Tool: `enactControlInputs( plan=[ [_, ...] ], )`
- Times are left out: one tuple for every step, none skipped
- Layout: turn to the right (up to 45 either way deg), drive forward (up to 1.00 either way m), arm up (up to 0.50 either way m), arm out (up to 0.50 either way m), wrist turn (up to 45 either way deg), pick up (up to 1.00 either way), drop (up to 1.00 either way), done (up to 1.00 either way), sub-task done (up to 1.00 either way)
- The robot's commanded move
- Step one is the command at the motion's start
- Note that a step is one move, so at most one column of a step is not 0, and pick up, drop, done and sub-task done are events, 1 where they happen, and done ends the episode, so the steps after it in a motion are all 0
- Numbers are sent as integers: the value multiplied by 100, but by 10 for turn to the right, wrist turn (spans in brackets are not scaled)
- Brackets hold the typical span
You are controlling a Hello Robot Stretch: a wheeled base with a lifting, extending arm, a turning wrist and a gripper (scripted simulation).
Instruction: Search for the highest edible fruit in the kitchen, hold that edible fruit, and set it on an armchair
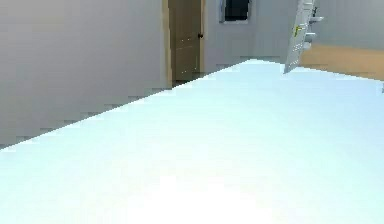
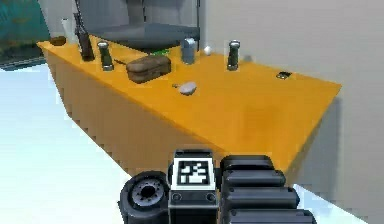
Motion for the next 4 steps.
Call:
enactControlInputs(
  plan=[
    [330,0,0,0,0,0,0,0,0],
    [0,100,0,0,0,0,0,0,0],
    [0,100,0,0,0,0,0,0,0],
    [30,0,0,0,0,0,0,0,0]
  ],
)
